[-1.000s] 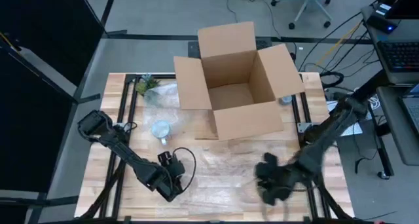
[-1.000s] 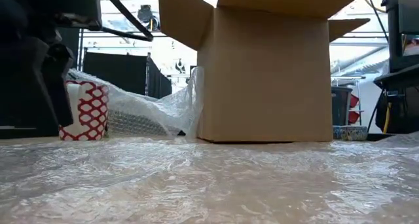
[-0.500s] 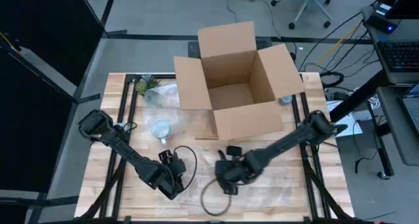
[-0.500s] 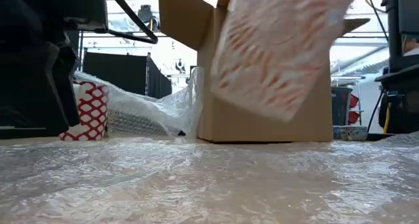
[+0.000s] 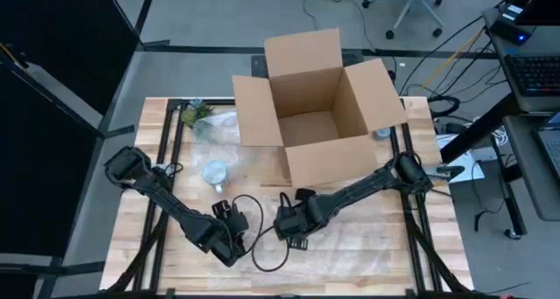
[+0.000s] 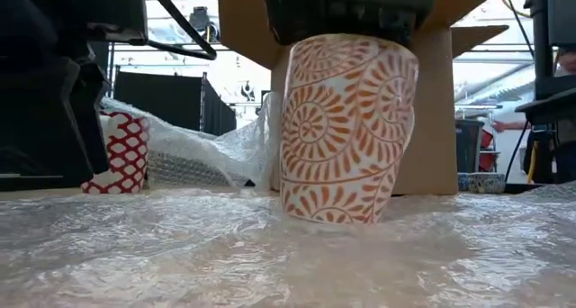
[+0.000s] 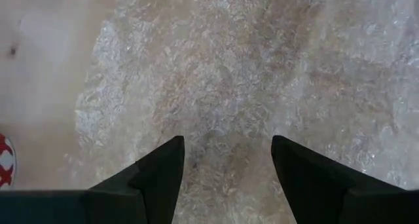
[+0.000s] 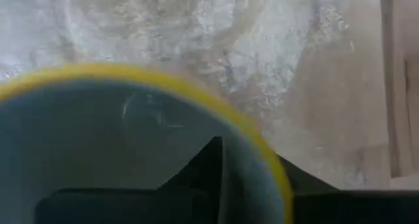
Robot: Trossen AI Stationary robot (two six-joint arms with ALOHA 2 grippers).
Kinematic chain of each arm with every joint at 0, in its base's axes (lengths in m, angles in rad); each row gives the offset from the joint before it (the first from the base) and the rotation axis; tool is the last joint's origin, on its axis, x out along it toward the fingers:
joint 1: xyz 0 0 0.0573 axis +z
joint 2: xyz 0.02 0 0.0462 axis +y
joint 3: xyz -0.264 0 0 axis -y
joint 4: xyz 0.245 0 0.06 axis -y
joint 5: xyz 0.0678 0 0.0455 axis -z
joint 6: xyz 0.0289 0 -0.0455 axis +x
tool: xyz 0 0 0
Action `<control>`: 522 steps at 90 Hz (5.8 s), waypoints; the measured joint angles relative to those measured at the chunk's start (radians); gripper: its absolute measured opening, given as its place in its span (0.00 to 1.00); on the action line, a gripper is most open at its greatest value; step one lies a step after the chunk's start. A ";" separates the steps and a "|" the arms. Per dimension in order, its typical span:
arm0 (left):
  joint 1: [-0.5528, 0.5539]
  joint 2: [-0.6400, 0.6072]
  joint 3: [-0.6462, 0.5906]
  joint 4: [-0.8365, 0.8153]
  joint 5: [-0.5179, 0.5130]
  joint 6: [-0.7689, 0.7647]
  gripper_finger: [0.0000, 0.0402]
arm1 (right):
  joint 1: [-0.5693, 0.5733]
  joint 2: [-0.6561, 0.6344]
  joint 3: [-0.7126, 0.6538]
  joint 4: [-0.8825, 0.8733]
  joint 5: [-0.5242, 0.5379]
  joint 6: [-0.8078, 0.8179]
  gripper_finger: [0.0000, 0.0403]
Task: Wrap mug
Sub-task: Wrap the yellow mug with the bubble wrap
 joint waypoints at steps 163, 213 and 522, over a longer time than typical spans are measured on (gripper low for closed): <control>0.010 -0.084 0.000 0.036 0.011 0.044 0.54 | 0.719 -0.691 -1.088 0.238 0.042 1.629 0.42; 0.040 -0.084 0.000 0.086 0.005 0.080 0.54 | 0.706 -0.785 -0.975 0.418 0.285 1.217 0.00; 0.172 -0.049 0.043 0.589 -0.009 0.488 0.54 | 0.151 -0.004 -0.025 0.171 0.123 -0.354 0.44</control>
